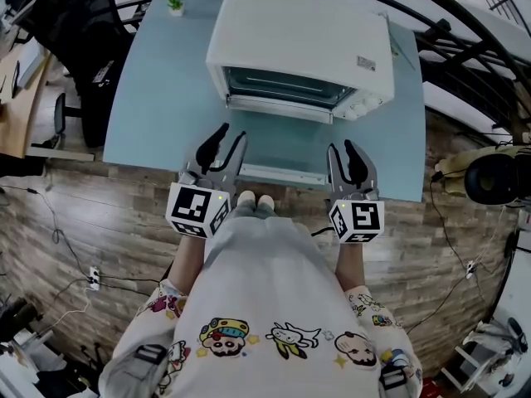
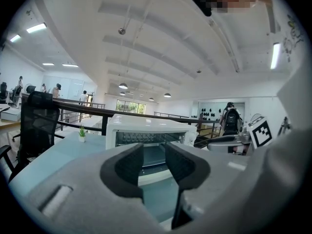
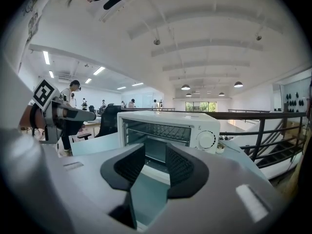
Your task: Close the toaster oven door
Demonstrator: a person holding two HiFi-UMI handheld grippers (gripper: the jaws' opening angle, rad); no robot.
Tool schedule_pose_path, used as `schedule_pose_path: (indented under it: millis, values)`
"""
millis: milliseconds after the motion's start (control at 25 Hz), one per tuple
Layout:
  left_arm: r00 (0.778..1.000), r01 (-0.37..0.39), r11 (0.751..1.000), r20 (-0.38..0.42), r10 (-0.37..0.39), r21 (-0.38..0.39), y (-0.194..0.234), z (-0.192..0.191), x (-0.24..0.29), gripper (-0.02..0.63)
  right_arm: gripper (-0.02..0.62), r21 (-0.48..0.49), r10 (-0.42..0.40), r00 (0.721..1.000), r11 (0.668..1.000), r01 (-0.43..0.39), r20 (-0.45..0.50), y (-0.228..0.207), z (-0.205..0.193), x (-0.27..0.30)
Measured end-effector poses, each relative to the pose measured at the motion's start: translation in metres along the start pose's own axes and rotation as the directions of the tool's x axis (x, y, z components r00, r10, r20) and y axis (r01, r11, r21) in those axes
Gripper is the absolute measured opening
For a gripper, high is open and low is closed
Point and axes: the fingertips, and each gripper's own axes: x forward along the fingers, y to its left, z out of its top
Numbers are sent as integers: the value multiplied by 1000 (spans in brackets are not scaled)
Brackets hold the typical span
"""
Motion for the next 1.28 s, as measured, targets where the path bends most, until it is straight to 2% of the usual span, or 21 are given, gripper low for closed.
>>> schedule_pose_path:
  millis: [680, 1280]
  values:
    - [995, 10, 999, -102, -15, -45, 3, -55, -11, 133, 126, 16, 8, 999, 1000, -7, -51, 18, -24, -8]
    - [962, -39, 997, -271, 19, -71, 14, -145, -41, 141, 124, 29, 55, 991, 998, -51, -124, 41, -60, -10]
